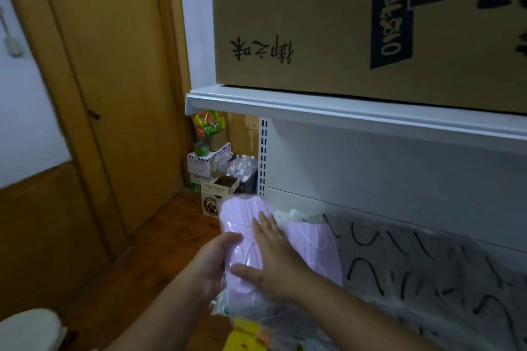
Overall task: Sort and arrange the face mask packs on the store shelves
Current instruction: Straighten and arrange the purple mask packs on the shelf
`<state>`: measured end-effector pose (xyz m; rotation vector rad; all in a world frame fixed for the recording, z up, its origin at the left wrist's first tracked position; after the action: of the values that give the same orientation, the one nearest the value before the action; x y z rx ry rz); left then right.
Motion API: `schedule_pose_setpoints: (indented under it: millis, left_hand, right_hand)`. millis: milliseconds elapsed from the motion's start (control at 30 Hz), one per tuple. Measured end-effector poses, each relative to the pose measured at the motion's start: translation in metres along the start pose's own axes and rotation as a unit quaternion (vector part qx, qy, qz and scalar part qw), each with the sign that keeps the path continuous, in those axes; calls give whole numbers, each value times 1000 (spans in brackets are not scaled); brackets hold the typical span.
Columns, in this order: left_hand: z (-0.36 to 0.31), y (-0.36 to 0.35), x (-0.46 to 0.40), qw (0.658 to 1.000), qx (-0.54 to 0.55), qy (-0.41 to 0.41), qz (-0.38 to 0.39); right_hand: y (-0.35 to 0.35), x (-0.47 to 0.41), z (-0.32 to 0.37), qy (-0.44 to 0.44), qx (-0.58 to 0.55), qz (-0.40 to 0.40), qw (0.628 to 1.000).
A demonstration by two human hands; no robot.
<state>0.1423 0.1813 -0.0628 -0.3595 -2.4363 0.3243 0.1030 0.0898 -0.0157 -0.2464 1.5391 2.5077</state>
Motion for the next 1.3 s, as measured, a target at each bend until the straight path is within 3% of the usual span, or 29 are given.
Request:
schedule_pose_setpoints:
  millis: [67,133,200,267,600,700,833,1100,1300]
  left_hand:
    - [-7,13,-2,999,-1,-18,-37]
    - [-14,28,-4,997,16,-28,-64]
    - [-19,37,-5,996,28,-30,-78]
    - [-21,39,-5,996,28,-25,-81]
    - [-43,-9,-19,998,-49,-43,-17]
    - [-32,-41,-25,996,-68,-58,-2]
    - [-2,-88,-20,992,-109,-53,45]
    - [50,-184,13,979,-141,-54,133]
    - [136,-278,66,958,-191,-11,214]
  right_hand:
    - [7,-1,-11,-91,-67,-47,992]
    - [3,5,-22,-215,-173,-35,961]
    - [-13,13,-20,-309,-324,14,894]
    - [-19,19,-11,-342,-421,18,840]
    - [6,52,-20,-370,-407,-58,833]
    - [18,77,-34,-403,-423,-92,807]
    - [35,116,-58,-470,-434,-143,756]
    - [79,196,-97,-486,-414,-235,733]
    - [130,301,-148,-508,-365,-312,715]
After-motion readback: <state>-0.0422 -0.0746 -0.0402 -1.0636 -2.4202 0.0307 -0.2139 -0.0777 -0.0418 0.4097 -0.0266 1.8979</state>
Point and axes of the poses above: each hand's wrist, its own x-axis away from the middle knuckle, its own y-axis out of the back of the hand, z = x × y, the point moved 8 cm from there along -x, towards the middle knuckle, and after that the axes turned 13 degrees about -z, right-handed, at the moved point
